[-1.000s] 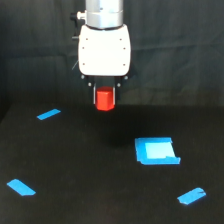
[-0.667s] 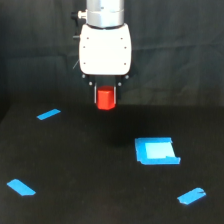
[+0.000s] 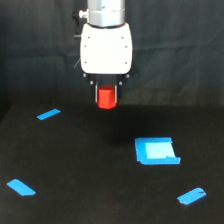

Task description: Pick up the red object from the table

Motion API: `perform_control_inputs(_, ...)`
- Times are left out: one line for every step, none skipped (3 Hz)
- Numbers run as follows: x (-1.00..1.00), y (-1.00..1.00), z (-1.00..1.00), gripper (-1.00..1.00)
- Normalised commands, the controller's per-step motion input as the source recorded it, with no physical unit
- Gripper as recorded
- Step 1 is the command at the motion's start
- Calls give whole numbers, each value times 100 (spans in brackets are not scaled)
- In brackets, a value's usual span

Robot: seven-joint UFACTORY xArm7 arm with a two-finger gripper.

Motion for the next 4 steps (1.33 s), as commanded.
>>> perform_control_inputs(12, 8, 7, -97)
perform_control_inputs(7, 0, 8, -88)
perform_control_inputs(5, 8, 7, -89)
perform_control_inputs(10, 2, 6, -100)
